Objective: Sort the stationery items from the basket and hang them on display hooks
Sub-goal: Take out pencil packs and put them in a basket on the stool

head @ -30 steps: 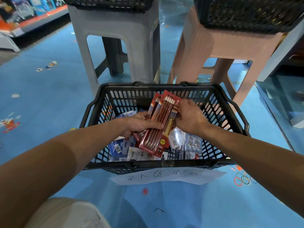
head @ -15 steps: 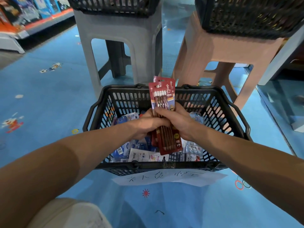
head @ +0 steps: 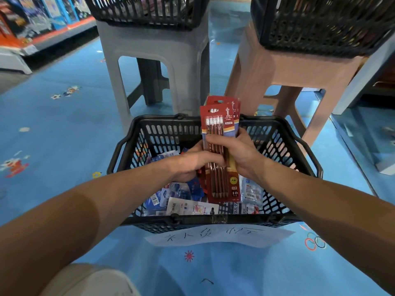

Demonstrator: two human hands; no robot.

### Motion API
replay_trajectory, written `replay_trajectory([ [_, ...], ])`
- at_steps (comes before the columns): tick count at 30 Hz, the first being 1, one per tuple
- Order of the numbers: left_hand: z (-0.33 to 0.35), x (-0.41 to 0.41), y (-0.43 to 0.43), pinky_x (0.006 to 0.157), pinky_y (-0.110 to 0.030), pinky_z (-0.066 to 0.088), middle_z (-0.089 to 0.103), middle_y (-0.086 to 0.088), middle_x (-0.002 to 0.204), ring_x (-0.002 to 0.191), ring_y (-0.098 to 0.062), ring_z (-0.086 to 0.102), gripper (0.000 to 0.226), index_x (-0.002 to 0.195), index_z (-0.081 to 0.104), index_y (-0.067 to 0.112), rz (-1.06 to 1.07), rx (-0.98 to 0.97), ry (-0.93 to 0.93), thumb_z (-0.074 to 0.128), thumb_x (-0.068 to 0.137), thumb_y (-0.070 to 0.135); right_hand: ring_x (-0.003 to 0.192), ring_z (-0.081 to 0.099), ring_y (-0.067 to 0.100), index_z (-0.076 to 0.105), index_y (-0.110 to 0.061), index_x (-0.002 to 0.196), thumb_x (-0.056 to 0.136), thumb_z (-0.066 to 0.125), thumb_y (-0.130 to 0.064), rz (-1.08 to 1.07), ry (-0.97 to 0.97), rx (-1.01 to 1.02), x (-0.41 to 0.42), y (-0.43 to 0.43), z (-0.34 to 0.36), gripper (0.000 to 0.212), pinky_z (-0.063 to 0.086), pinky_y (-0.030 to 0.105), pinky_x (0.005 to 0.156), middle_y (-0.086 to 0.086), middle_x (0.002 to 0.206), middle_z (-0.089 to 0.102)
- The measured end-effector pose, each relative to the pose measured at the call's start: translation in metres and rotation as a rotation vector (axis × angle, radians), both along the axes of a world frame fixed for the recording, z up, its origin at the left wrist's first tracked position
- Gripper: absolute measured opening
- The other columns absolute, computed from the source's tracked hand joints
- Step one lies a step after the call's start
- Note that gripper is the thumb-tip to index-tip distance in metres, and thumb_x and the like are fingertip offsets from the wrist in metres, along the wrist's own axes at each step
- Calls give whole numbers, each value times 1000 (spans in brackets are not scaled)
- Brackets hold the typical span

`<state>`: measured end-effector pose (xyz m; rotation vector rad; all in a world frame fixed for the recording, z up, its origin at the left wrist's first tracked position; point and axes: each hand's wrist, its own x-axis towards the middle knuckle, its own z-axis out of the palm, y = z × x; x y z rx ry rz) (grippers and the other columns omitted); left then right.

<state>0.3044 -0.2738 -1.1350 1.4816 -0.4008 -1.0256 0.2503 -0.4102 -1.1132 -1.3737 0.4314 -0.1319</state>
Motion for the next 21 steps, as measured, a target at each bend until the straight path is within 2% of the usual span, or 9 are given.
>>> replay_trajectory([
  [3,-1,1,2,94,-63,53,61,-16,134,120,-36,64,90,145,33,35,-15,62,67,81,72,18,109,71,28,54,-4,134,75,88,-12,-95,-24,-21,3,-5,4,68,55,51,100,16,122,70],
  [5,-3,-2,-1,100,-68,49,60,-17,134,123,-38,61,93,144,34,36,-1,73,61,84,68,18,106,72,29,62,-8,126,85,81,-17,-121,-50,-7,5,-6,7,46,56,53,99,16,116,72],
  [7,-5,-5,-5,104,-65,48,62,-19,132,122,-38,63,95,144,37,33,27,80,61,86,65,11,103,74,26,68,-12,118,91,75,-22,-111,-69,-14,5,-4,7,30,57,52,98,13,111,75],
  [10,-7,-8,-9,104,-63,50,64,-22,129,119,-40,66,86,143,41,28,29,84,55,83,73,0,106,73,27,67,-8,121,93,75,-29,-127,-69,-37,5,-3,5,36,55,52,100,14,114,74],
  [12,-8,-10,-9,103,-63,51,65,-22,128,117,-39,66,81,140,43,26,37,82,36,80,75,-3,104,74,24,70,-12,115,91,77,-34,-131,-65,-63,5,-4,5,34,56,51,100,10,110,76],
  [16,-10,-15,-12,107,-56,49,67,-10,124,119,-29,65,92,145,37,38,19,83,-58,82,76,-2,101,74,19,71,-25,105,85,80,-42,-112,-22,-67,5,-6,3,28,55,48,100,1,104,78],
  [18,-10,-15,-13,107,-53,49,70,-5,122,118,-24,66,90,139,41,44,22,54,-76,87,74,1,98,75,18,71,-28,101,82,83,-44,-136,-19,-52,7,-4,2,28,57,45,95,-3,98,79],
  [21,-13,-13,-14,108,-50,48,73,-1,118,116,-22,67,76,128,50,43,68,47,-78,91,73,10,86,76,8,68,-32,99,78,85,-49,-173,-21,-60,10,0,2,32,58,33,80,-11,89,78],
])
